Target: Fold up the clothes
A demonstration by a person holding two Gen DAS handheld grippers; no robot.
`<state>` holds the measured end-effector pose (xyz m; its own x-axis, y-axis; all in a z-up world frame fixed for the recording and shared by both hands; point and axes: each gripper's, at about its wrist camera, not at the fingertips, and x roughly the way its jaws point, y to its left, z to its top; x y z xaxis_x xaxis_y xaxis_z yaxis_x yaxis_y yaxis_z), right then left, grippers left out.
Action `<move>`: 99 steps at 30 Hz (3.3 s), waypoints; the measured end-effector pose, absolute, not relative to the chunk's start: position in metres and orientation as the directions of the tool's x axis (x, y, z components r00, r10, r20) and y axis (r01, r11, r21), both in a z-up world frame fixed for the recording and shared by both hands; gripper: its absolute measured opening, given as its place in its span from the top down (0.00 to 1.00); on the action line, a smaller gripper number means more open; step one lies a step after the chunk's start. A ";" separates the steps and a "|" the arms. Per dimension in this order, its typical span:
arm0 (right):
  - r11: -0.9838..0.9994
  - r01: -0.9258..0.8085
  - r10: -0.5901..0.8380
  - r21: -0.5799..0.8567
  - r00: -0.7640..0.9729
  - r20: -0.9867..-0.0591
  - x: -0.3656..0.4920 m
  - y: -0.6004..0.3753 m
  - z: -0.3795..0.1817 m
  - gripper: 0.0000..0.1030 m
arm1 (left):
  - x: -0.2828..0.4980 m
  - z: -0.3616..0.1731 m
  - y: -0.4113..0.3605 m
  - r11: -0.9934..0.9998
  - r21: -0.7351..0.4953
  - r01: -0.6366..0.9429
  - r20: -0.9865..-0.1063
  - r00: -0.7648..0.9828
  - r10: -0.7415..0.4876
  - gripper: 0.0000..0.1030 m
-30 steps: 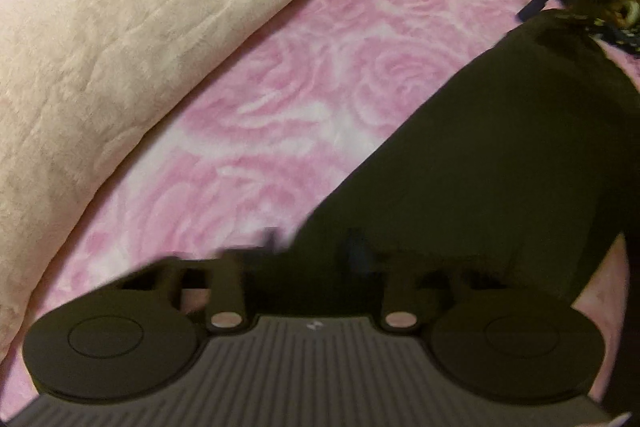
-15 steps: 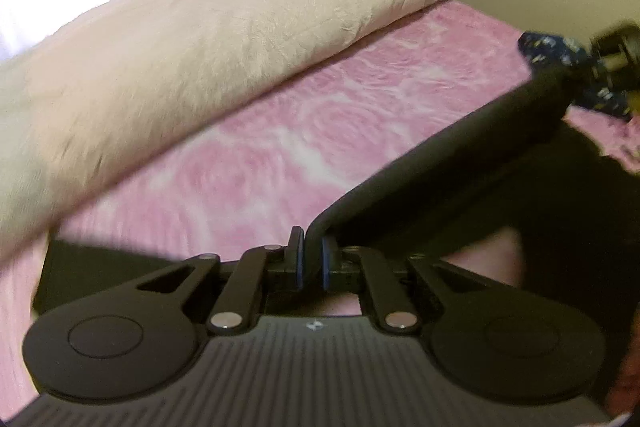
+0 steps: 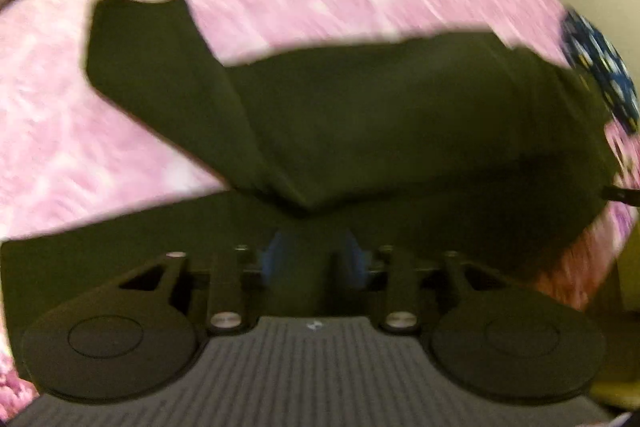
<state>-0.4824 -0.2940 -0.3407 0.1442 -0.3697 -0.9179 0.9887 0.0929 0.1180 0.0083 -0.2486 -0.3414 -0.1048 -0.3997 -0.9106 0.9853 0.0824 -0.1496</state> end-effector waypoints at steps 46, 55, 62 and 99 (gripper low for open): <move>-0.517 0.446 -0.706 0.731 0.261 -0.659 -0.607 -0.341 -0.383 0.19 | 0.147 -0.412 -0.177 0.800 -0.530 0.281 -0.808 0.121 -0.577 0.84; -0.475 0.585 -0.679 0.658 0.232 -0.697 -0.602 -0.361 -0.374 0.72 | 0.147 -0.390 -0.202 0.721 -0.531 0.445 -0.767 0.108 -0.632 1.00; -0.391 0.603 -0.722 0.695 0.267 -0.638 -0.612 -0.343 -0.325 0.76 | 0.162 -0.300 -0.148 0.669 -0.516 0.535 -0.657 0.253 -0.710 1.00; -0.542 0.599 -0.613 0.589 0.197 -0.765 -0.625 -0.296 -0.347 0.75 | 0.156 -0.344 -0.084 0.725 -0.357 0.589 -0.804 0.202 -0.559 0.98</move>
<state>-0.6254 -0.2963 -0.3467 0.1970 -0.6127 -0.7654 0.5994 -0.5425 0.5885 0.1560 -0.0843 -0.3444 0.2021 -0.5593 -0.8040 0.5887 0.7254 -0.3567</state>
